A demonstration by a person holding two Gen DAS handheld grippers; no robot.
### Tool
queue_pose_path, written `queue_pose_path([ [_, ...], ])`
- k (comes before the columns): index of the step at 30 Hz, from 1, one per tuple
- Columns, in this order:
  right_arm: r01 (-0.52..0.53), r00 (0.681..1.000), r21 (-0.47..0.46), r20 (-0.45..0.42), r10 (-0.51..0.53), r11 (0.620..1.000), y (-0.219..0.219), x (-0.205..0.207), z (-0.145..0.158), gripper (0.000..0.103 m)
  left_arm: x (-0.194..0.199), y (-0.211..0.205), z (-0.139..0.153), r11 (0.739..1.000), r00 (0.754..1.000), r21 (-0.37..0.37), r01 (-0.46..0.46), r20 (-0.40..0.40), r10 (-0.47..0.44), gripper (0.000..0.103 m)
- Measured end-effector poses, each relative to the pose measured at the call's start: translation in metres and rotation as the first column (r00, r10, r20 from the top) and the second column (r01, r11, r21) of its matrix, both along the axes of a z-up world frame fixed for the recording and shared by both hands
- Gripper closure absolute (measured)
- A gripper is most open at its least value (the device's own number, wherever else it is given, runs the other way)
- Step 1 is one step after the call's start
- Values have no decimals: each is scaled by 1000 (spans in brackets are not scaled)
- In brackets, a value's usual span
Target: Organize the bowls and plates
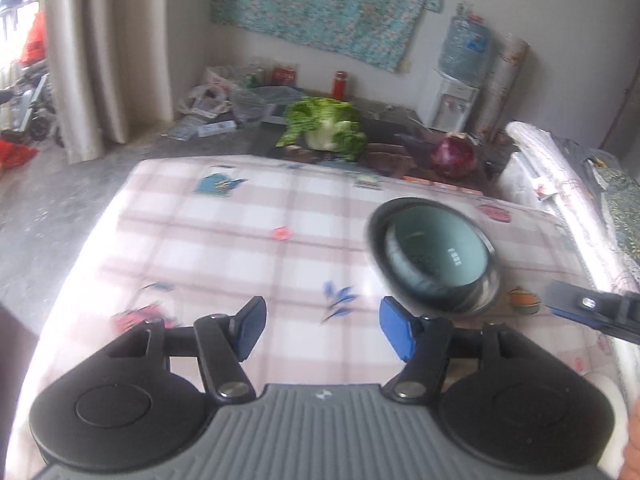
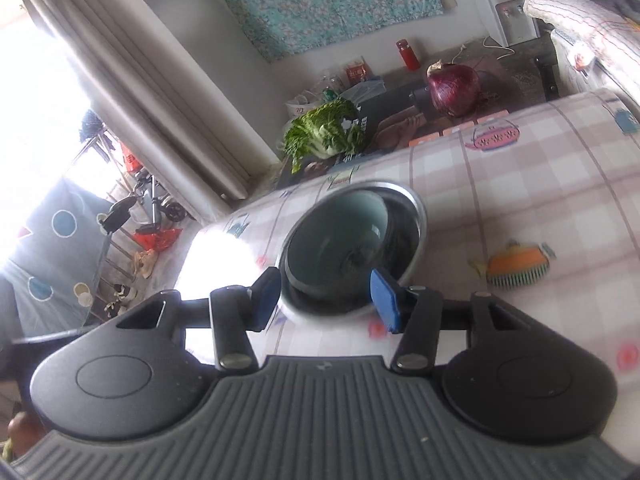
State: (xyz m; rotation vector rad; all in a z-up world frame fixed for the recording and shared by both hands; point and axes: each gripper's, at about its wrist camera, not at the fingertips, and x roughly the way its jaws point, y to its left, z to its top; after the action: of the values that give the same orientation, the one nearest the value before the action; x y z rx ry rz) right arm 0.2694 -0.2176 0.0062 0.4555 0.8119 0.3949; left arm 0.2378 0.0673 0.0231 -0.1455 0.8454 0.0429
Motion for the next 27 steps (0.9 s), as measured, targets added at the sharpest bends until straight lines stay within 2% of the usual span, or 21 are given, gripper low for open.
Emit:
queue_pose_path([
  [5,-31,999,32,18,31,999,-4,-63,10,51,-64,43,11,992,993,87,-94,74,88,36],
  [7,-48,998,31,32,47,998,0,-86,13,51,-90,54,9,982,988,136,-129,98,116,36],
  [9,-66,997,14,48,66,998,5,-108,15,51,-115,65,2,975,984,154,-159,106,144,35],
  [16,-142,988,-19,57,143,990,38,-167,9,51,-180,97,-34,976,974,1,-217,68,216,35],
  [18,-162,985,-23,48,163,986,48,-180,6,51,-198,99,-40,974,970,-24,-225,93,226,35],
  [20,-184,982,-39,44,186,982,58,-192,3,51,-209,97,-43,968,959,23,-249,148,243,33],
  [24,-215,976,-42,28,216,976,71,-209,-3,51,-227,91,-54,929,926,159,-334,240,292,32],
  [27,-229,972,-73,37,232,971,80,-215,-7,51,-237,91,-63,910,914,190,-368,252,317,32],
])
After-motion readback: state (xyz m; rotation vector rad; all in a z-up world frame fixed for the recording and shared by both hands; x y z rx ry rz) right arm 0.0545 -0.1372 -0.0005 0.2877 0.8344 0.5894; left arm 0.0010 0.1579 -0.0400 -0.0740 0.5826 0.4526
